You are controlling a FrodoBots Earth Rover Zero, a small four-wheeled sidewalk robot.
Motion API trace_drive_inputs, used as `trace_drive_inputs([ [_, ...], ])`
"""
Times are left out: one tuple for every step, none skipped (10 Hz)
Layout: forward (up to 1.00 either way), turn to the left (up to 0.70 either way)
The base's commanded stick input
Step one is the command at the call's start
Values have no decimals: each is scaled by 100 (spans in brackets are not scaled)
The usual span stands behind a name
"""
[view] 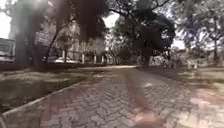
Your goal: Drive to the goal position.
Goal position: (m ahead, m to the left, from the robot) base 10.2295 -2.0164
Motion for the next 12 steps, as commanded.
trace_drive_inputs([
  [85, 0],
  [85, 0],
  [85, 0],
  [85, 0],
  [85, 0],
  [85, 0],
  [85, 0],
  [85, 0],
  [85, -3],
  [85, -5],
  [85, -8],
  [85, -14],
])
